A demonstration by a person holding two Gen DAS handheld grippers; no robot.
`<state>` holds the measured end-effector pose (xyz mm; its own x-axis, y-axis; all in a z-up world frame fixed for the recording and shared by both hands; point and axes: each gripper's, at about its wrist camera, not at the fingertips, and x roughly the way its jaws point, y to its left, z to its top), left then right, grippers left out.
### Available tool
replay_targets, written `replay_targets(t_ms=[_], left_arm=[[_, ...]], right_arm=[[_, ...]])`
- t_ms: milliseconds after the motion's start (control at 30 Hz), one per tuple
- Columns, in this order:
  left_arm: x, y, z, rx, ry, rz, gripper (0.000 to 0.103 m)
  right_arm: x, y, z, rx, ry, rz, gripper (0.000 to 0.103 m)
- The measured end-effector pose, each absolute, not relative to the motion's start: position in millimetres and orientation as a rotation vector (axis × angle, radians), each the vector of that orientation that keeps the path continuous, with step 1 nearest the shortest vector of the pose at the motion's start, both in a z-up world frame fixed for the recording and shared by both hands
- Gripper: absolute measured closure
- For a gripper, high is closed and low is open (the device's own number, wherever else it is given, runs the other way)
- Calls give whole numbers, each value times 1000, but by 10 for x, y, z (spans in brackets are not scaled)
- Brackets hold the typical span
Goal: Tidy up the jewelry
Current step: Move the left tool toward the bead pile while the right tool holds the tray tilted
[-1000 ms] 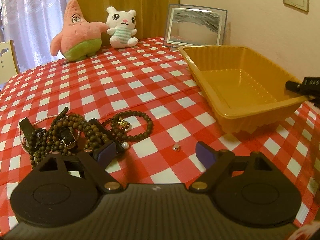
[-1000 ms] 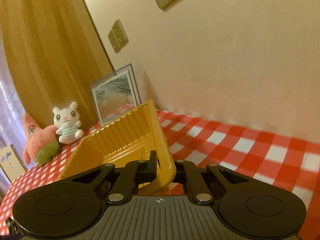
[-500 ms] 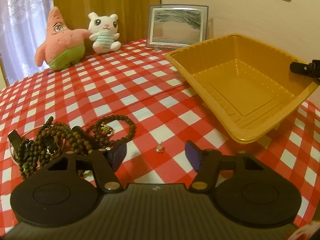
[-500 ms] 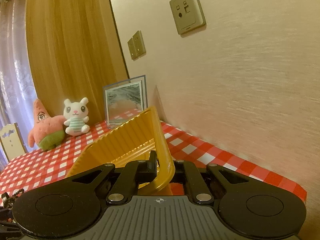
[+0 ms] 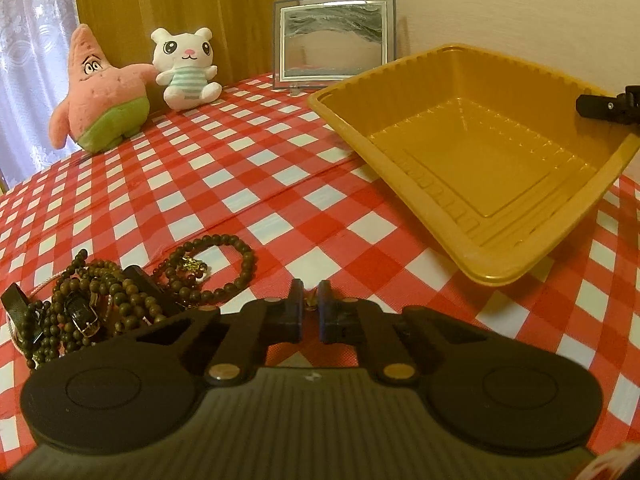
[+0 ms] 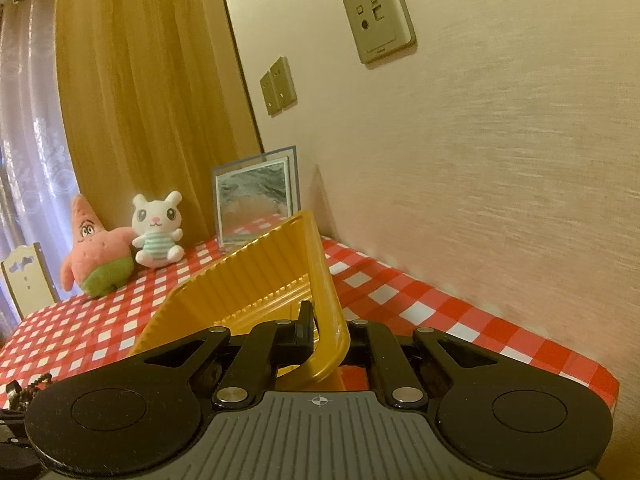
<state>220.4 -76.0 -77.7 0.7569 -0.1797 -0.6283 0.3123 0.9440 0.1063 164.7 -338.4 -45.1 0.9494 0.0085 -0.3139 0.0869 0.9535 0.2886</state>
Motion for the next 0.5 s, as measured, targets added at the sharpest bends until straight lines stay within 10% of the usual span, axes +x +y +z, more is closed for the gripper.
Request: replay_targets(t_ms=[500], left_arm=[[2002, -624, -224, 30, 568, -319, 97]], right_arm=[[1592, -3325, -380, 296, 315, -10, 96]])
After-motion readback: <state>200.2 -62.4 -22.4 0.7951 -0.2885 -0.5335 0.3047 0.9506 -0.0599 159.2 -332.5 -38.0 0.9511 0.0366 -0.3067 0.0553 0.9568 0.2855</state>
